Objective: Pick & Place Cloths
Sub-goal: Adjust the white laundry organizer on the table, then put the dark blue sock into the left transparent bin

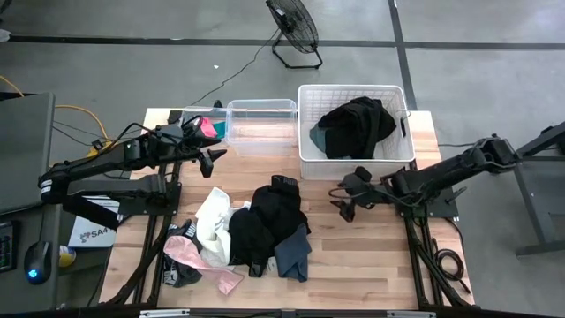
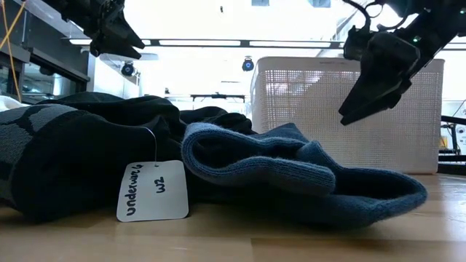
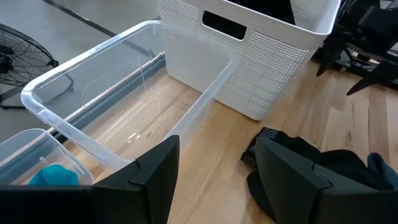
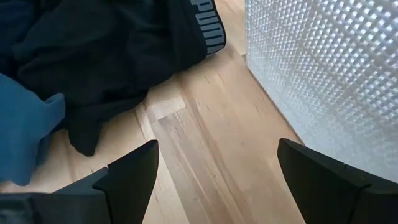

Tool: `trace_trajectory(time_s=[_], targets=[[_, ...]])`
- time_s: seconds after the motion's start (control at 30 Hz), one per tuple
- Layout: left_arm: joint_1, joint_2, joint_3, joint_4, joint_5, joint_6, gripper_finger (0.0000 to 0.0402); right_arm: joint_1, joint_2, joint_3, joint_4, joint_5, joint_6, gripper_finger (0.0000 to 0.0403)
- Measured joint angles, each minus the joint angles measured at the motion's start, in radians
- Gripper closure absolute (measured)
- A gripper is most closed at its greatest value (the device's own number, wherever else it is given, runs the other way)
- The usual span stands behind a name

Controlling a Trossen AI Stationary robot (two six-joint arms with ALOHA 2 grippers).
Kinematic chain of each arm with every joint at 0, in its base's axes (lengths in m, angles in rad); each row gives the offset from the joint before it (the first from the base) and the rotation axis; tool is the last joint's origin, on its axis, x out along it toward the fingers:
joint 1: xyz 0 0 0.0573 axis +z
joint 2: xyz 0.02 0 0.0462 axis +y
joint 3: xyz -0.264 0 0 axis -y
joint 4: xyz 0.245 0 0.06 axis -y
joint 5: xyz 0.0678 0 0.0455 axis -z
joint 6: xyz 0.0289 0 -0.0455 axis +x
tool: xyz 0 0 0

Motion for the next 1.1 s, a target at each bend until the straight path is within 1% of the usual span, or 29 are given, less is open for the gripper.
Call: trace_trajectory(time_s=[0.27, 0.57, 0.63, 0.83, 1.03, 1.1], targets=[[0.000, 0.000, 0.000, -0.001, 0.000, 0.000, 0.0195, -0.072, 0.000, 0.000, 0.001, -0.029, -0.002, 0.0084], [0.000, 0.000, 0.000, -0.007, 0.003, 0.000, 0.0195, -0.132, 0.000, 0.002, -0.016, -0.092, -0.024, 0.0084], [0.000, 0.000, 0.000, -0.007, 0.003, 0.000, 0.0195, -0.132, 0.000, 0.002, -0.009, -0.107, -0.023, 0.0084], [0.000, 0.000, 0.000, -0.007, 0.003, 0.000, 0.0195, -0.096, -0.002, -0.001, 0.024, -0.222, -0.008, 0.0084], [0.000, 0.000, 0.000, -0.006, 0.003, 0.000, 0.0195, -0.061, -0.040, -0.001, 0.035, -0.231, 0.007, 0.0084], [0.000, 0.000, 0.000, -0.006, 0.003, 0.000, 0.0195, -0.052, -0.060, -0.001, 0.036, -0.250, 0.006, 0.0084]])
